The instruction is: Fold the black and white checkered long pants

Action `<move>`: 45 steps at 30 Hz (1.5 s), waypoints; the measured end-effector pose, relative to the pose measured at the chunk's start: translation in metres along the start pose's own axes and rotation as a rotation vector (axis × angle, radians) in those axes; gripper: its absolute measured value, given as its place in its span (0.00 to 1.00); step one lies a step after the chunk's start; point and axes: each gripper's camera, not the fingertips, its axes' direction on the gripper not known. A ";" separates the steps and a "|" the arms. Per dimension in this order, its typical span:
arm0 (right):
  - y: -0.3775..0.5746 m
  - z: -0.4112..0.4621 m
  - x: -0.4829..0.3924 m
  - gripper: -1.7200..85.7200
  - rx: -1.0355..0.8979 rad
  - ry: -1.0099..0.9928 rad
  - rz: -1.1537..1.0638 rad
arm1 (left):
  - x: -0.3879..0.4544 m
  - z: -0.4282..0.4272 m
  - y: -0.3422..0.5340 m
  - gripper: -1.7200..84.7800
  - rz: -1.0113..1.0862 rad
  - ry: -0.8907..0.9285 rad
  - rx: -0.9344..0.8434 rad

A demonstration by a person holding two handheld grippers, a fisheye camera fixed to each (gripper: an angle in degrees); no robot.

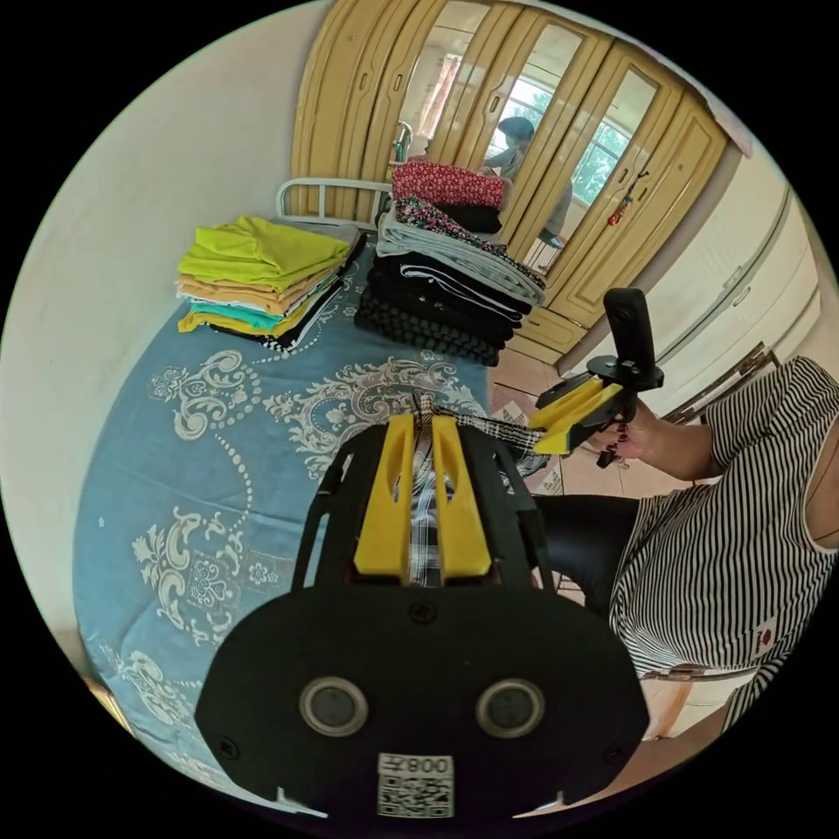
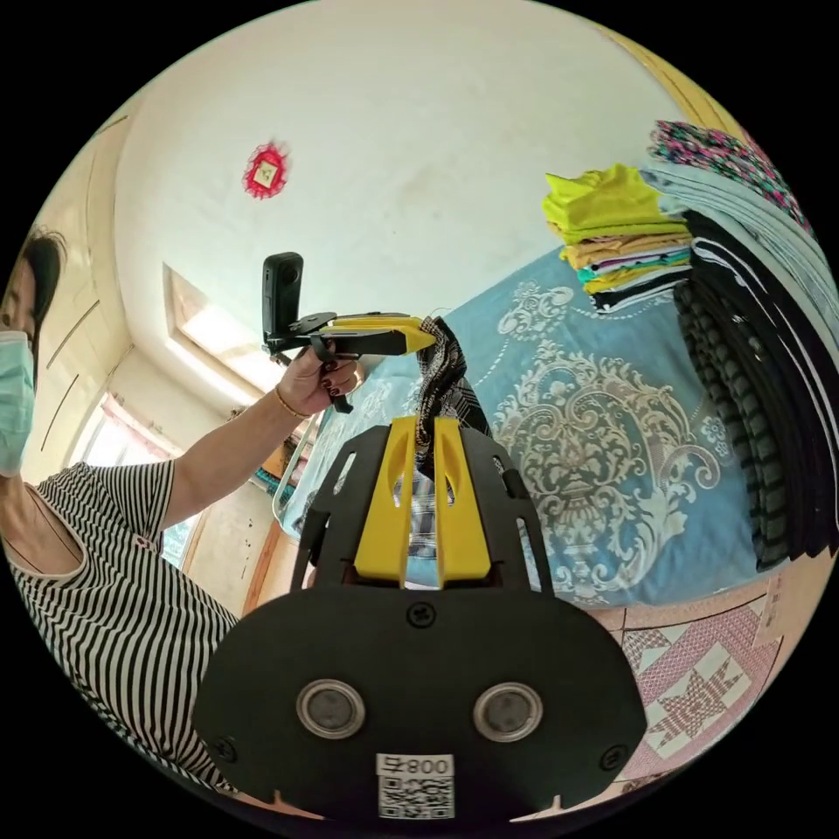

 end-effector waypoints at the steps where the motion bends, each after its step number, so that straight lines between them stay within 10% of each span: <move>1: -0.002 0.014 -0.017 0.06 -0.019 -0.021 -0.020 | -0.002 -0.006 0.022 0.05 -0.010 0.005 0.006; 45: -0.022 0.626 -0.282 0.08 -0.892 -0.126 -0.200 | -0.135 0.109 0.719 0.05 -0.703 0.005 -0.022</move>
